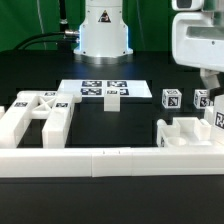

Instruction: Assemble chair

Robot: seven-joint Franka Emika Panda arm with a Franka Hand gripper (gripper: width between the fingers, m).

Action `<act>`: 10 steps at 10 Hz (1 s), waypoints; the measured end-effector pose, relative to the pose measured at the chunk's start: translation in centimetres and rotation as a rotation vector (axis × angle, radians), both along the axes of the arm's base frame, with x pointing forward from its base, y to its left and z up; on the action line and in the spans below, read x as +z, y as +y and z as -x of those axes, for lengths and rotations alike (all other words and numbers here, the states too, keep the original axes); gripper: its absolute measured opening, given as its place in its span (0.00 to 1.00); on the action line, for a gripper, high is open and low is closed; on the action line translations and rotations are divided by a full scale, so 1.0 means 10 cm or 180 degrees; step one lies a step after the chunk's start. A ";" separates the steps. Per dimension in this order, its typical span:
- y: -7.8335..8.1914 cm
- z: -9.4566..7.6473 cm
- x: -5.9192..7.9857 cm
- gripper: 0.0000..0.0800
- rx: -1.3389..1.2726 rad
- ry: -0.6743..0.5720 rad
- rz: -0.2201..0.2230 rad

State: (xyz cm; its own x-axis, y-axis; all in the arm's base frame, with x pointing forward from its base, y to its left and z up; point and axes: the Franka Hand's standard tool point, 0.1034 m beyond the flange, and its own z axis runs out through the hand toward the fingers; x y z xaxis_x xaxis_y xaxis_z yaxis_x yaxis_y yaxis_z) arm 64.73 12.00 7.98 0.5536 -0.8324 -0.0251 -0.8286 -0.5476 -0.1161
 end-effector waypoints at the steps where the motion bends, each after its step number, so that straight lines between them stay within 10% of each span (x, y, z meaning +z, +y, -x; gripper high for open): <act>1: 0.00 0.00 0.00 0.76 0.0065 -0.0005 0.0006; 10: -0.01 0.01 0.01 0.81 0.2891 -0.0113 0.0409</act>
Offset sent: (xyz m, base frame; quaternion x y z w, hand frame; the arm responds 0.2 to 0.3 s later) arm 0.0000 0.0000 0.0000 0.0000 0.0000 -0.1296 0.9916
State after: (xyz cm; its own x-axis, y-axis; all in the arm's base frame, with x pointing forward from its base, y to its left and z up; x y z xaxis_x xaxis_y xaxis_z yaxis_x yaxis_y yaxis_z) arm 64.67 11.95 8.11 0.9951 -0.0722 0.0670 -0.0706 -0.9972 -0.0264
